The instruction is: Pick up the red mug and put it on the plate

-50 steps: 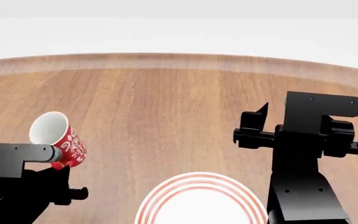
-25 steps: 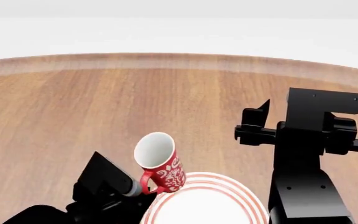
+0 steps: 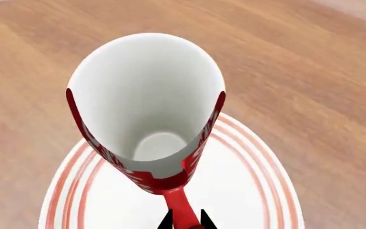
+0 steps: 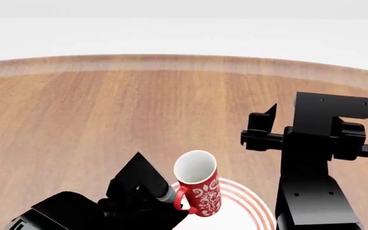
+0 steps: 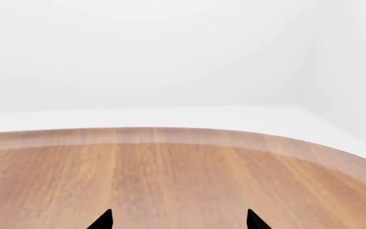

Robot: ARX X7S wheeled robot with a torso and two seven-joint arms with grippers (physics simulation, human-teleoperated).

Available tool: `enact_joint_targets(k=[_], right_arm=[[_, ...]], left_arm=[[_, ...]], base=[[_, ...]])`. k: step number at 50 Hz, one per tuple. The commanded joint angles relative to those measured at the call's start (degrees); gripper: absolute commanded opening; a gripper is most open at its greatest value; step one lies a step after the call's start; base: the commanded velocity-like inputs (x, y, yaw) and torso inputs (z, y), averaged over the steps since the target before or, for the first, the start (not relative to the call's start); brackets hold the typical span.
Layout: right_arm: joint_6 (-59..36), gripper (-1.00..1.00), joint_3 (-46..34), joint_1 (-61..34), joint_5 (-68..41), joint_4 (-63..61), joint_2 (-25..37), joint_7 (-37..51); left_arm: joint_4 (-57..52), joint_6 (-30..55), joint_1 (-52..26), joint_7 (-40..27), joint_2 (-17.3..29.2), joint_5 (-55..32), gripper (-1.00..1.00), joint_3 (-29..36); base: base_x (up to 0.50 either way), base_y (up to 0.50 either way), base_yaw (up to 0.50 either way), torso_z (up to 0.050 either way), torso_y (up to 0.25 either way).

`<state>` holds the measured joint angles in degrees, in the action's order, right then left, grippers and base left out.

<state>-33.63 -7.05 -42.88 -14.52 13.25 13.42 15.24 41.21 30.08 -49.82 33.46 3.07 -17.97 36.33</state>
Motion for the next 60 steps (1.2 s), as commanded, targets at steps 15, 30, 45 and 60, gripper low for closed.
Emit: enact_joint_targets(k=[15, 30, 45, 60], right_arm=[[0.5, 1.0, -0.1, 0.6, -0.6, 0.0, 0.2, 0.3], [1.5, 1.0, -0.2, 0.7, -0.8, 1.1, 0.2, 0.3], [2.4, 1.0, -0.3, 0.9, -1.1, 2.1, 0.4, 0.2], [2.4, 1.0, -0.4, 1.4, -1.4, 1.4, 0.6, 0.5]], left_arm=[[20.7, -6.7, -16.8, -4.4, -3.1, -35.9, -1.0, 46.5], [22.0, -7.6, -18.1, -1.5, -3.1, -39.5, -1.0, 50.3], [23.2, -6.0, -18.1, -1.6, -3.1, -41.9, -1.0, 50.1], [23.6, -4.8, -17.5, -2.7, -3.1, -42.5, -1.0, 50.1]], base=[[0.0, 0.0, 0.0, 0.0, 0.0], [0.0, 0.0, 0.0, 0.0, 0.001], [0.0, 0.0, 0.0, 0.0, 0.0], [0.0, 0.0, 0.0, 0.0, 0.0]])
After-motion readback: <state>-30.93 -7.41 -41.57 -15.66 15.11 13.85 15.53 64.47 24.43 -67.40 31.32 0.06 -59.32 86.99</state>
